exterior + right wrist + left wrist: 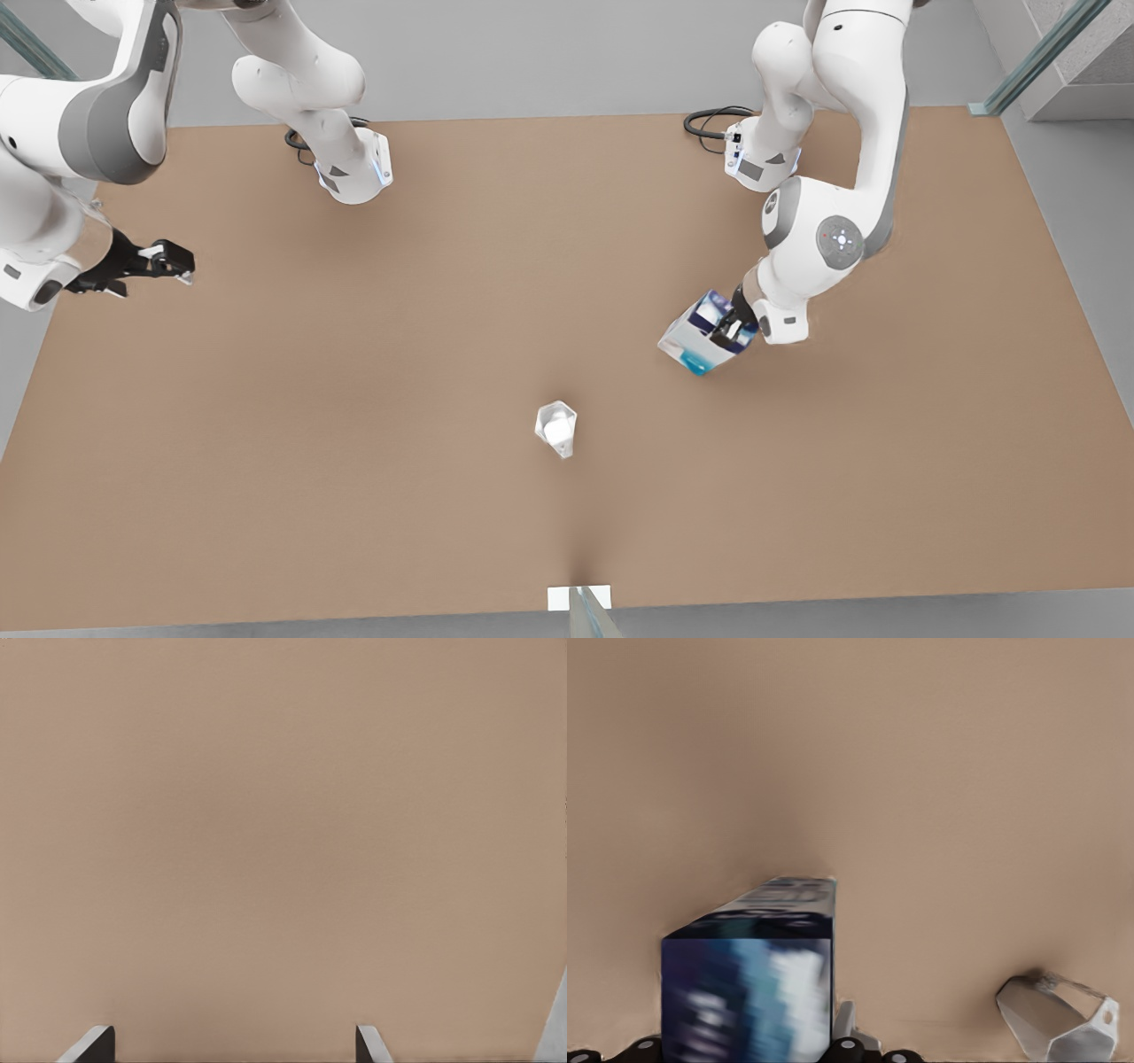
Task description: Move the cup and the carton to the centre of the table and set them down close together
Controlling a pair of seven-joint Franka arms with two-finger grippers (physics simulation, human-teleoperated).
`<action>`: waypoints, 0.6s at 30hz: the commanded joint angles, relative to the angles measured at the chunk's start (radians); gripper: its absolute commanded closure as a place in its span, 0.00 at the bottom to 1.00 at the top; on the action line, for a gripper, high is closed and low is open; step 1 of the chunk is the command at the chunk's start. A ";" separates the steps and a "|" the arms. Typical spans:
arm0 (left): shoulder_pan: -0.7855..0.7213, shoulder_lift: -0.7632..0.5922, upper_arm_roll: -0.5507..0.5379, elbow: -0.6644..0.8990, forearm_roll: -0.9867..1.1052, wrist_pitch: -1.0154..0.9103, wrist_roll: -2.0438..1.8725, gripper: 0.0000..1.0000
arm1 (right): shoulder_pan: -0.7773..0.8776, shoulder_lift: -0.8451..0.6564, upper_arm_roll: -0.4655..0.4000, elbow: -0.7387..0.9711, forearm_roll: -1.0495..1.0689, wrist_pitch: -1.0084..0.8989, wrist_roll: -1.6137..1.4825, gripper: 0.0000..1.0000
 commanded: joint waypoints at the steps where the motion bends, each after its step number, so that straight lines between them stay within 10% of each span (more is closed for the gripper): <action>1: -0.028 0.002 0.000 -0.009 -0.092 0.047 -0.018 0.43 | 0.026 0.001 0.001 0.000 0.005 -0.001 -0.003 0.00; 18: -0.152 0.255 -0.132 0.251 0.104 0.032 -0.112 0.40 | 0.047 0.015 -0.025 -0.006 0.016 0.012 0.004 0.00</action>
